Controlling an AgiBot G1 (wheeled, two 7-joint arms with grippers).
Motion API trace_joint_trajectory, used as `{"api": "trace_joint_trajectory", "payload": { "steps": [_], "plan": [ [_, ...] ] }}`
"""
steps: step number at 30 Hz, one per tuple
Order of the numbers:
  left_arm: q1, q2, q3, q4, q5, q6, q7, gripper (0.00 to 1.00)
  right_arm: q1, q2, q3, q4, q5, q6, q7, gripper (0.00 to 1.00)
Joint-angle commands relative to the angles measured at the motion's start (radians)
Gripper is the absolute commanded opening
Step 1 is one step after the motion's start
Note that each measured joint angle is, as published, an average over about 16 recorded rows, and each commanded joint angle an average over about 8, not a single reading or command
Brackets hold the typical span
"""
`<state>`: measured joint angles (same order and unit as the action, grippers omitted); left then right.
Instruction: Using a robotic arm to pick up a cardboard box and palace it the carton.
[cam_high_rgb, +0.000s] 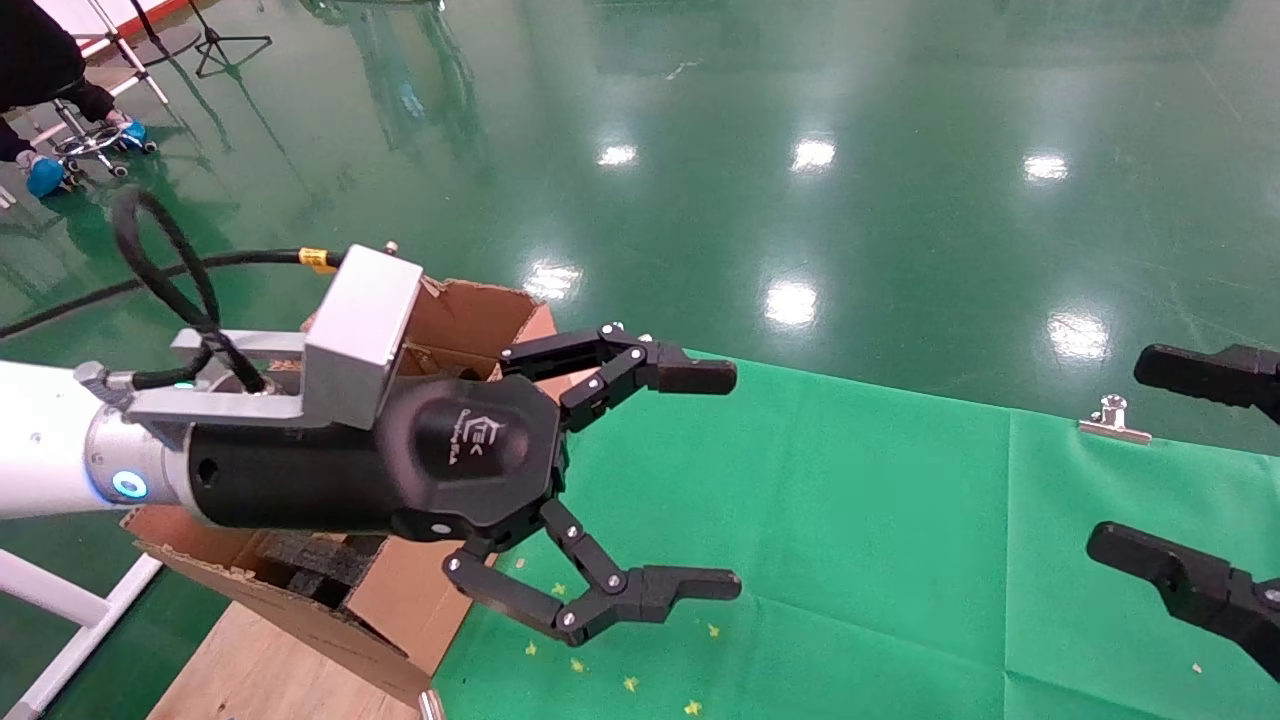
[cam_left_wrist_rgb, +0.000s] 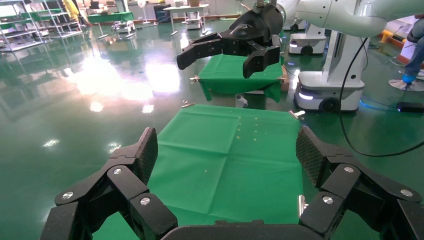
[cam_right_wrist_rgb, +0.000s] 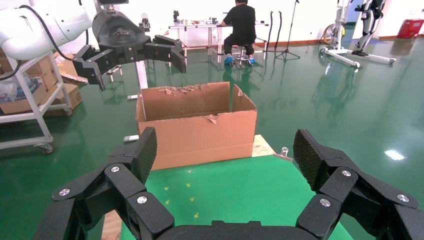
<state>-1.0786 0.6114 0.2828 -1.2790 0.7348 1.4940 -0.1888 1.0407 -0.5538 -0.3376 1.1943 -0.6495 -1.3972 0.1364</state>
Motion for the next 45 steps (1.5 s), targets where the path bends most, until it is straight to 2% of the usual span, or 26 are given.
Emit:
{"api": "trace_joint_trajectory", "payload": {
  "steps": [1,45],
  "plan": [
    [0.0,0.0,0.0,0.0,0.0,0.0,0.0,1.0,0.0,0.0,0.0,0.0,0.0,0.0,0.0,1.0],
    [0.0,0.0,0.0,0.0,0.0,0.0,0.0,1.0,0.0,0.0,0.0,0.0,0.0,0.0,0.0,1.0]
  ]
}}
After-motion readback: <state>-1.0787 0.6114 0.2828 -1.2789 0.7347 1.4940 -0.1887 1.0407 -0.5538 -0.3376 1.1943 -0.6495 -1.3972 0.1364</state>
